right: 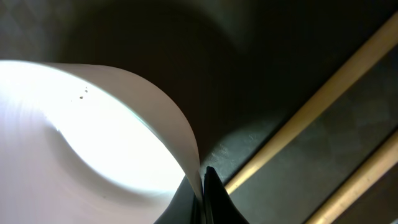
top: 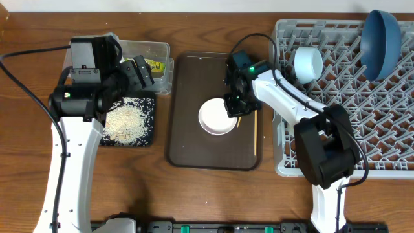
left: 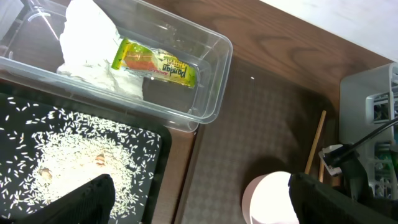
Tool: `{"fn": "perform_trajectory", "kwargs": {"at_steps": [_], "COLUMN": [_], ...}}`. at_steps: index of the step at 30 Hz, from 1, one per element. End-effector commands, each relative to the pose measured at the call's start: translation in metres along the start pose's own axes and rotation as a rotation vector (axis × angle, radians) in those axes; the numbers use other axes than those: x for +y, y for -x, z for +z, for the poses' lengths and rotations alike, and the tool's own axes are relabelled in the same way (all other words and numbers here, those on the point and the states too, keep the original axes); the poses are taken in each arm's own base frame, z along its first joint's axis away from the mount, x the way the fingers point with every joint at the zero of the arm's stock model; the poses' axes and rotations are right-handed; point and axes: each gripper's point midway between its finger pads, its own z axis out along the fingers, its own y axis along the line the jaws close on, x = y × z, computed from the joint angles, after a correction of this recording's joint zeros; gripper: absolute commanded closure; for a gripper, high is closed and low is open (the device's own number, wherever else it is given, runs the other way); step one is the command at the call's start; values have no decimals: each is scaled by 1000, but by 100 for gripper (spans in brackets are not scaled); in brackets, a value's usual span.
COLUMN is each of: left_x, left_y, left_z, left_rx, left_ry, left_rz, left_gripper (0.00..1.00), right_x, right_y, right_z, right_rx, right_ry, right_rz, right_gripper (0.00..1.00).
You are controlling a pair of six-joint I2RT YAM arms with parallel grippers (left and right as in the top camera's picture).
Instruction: Sort waste into correct bins and load items into the dishwasher rack
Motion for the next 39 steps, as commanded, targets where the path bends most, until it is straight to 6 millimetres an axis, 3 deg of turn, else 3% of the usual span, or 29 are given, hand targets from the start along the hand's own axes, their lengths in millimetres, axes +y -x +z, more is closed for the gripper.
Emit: {"fn": "perform_trajectory", "kwargs": {"at_steps": [1,4,7,10,14,19,21,24,27,31,36,39], "left_x": [3,2,3,2,3,2,3,2,3,2,3,2], "left_y": [1,0,1,0,1,0,0,0,1,0,1,0], "left_z": [1,1,1,1,1,1,1,1,1,1,1,1], "left_rx": [1,1,1,1,1,1,1,1,1,1,1,1], "left_ry": [9,9,9,9,9,9,9,9,9,9,9,9], "left_rz": [-2,-2,-2,-2,-2,-2,-2,-1,-2,-2,-2,-2], "left_gripper": [8,7,7,7,7,6,7,6,6,6,6,6], "right_x": [-1,0,-1,-8,-41,-110,-144,-180,-204,-224,-241,-248], "right_y": [-4,2,14,28,29,-4,-33,-75,-104,-121,-111,-97], "right_z": [8,-1,-28,-77,-159,-262,-300,-335,-353,-357,-355,-342], "right_rx": [11,-18,-80,-188,-364,-582,-650,-694,-675,-594,-493,-381], "right_ry": [-16,-9,4,8,-88,-344,-501,-698,-863,-1064,-1286,-1358], "right_rz": [-5,-1,6,23,80,268,400,566,647,644,578,477], "right_gripper": [99,99,99,99,99,99,99,99,99,99,99,99]}}
